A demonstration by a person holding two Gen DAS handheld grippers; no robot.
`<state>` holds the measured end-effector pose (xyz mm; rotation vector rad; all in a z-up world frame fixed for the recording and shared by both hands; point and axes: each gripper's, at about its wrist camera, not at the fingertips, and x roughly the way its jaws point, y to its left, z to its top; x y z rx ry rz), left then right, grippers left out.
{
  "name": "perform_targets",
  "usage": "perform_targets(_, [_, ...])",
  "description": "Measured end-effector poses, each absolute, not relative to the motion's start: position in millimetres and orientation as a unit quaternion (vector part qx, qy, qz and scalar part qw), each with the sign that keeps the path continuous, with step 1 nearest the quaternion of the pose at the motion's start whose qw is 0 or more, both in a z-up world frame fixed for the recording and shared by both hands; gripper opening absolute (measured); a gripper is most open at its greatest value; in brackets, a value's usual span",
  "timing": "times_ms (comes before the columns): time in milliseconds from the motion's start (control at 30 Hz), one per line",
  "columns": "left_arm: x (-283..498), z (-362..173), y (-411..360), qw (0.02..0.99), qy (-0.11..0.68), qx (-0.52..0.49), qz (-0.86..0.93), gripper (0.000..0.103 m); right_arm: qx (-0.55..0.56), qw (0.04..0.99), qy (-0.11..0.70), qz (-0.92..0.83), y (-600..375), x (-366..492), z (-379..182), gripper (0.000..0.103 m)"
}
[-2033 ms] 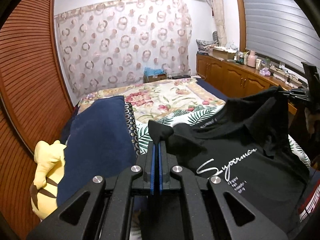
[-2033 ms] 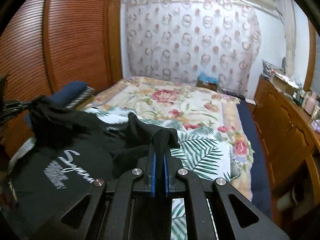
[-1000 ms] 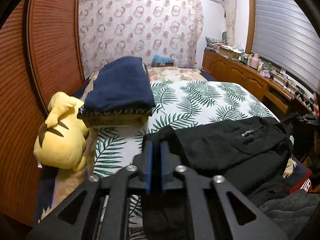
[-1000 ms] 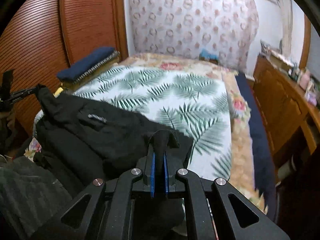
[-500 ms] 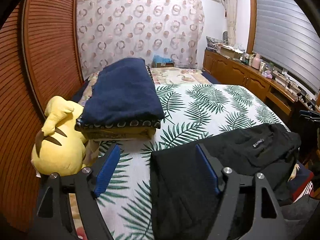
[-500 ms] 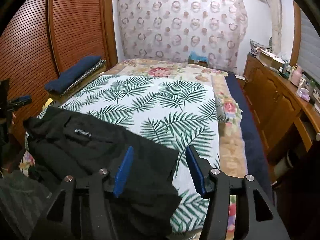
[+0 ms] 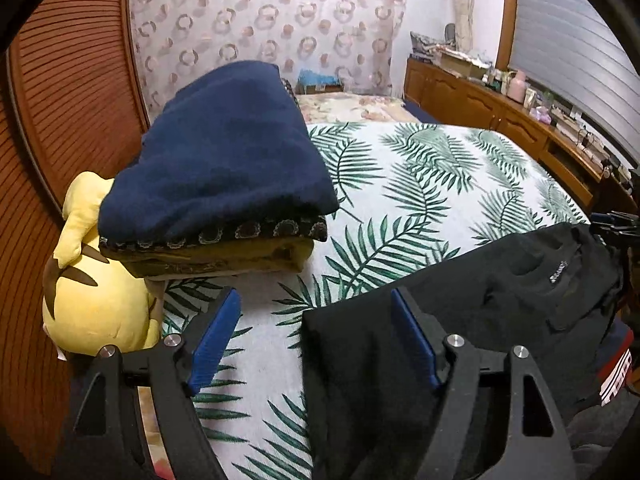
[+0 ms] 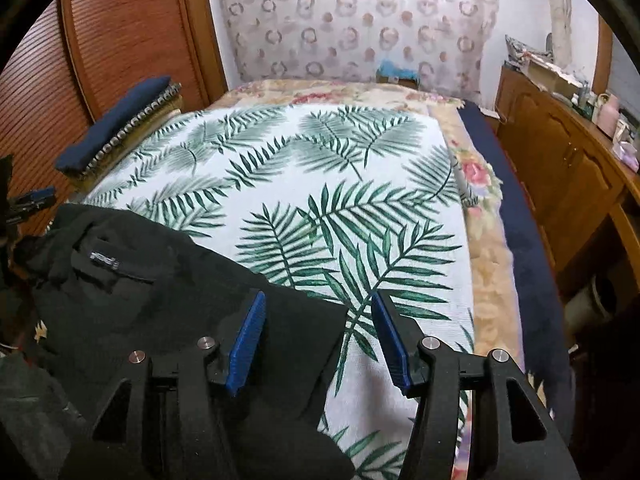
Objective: Fold small clothes
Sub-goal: 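Grasp the folded shirt edge with both grippers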
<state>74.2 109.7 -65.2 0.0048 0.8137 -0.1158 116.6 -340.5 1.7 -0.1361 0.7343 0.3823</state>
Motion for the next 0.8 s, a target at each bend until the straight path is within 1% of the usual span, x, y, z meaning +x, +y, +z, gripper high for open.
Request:
perform_targets(267, [91.9, -79.6, 111.2, 0.898, 0.434, 0.010, -0.068, 0.077, -0.062, 0.903, 0.380, 0.190, -338.0, 129.6, -6.7, 0.057])
perform_targets(500, [93.0, -92.3, 103.4, 0.890, 0.450, 0.023, -0.074, 0.077, -0.079, 0.903, 0.377, 0.191, -332.4, 128.9, -7.3, 0.057])
perform_targets(533, [93.3, -94.5, 102.9, 0.888, 0.453, 0.023, -0.076, 0.075, -0.084, 0.902, 0.377, 0.193, -331.9, 127.9, -8.3, 0.057])
perform_targets(567, [93.7, -96.3, 102.9, 0.887, 0.455, 0.022, -0.079, 0.070, -0.087, 0.902, 0.376, 0.195, -331.7, 127.6, -10.0, 0.056])
perform_targets(600, [93.9, -99.2, 102.6, 0.884, 0.459, 0.019, -0.085, 0.067, -0.089, 0.901, 0.376, 0.196, -331.7, 128.8, -11.3, 0.053])
perform_targets(633, [93.2, -100.5, 102.5, 0.885, 0.457, 0.016, -0.088, 0.066, -0.089, 0.900, 0.376, 0.201, -331.7, 129.3, -12.0, 0.047])
perform_targets(667, [93.3, -100.7, 102.3, 0.886, 0.455, 0.015, -0.090, 0.063, -0.089, 0.899, 0.375, 0.207, -332.4, 128.6, -11.9, 0.044])
perform_targets(700, [92.7, -100.4, 101.5, 0.887, 0.452, 0.014, -0.095, 0.060, -0.090, 0.899, 0.375, 0.209, -331.8, 128.1, -12.2, 0.042])
perform_targets(767, [88.9, -99.9, 98.3, 0.888, 0.446, 0.019, -0.110, 0.044, -0.091, 0.897, 0.374, 0.217, -330.7, 125.5, -12.4, 0.027])
perform_targets(800, [87.1, -99.1, 97.0, 0.888, 0.444, 0.020, -0.118, 0.039, -0.092, 0.896, 0.375, 0.221, -329.6, 124.0, -12.6, 0.025])
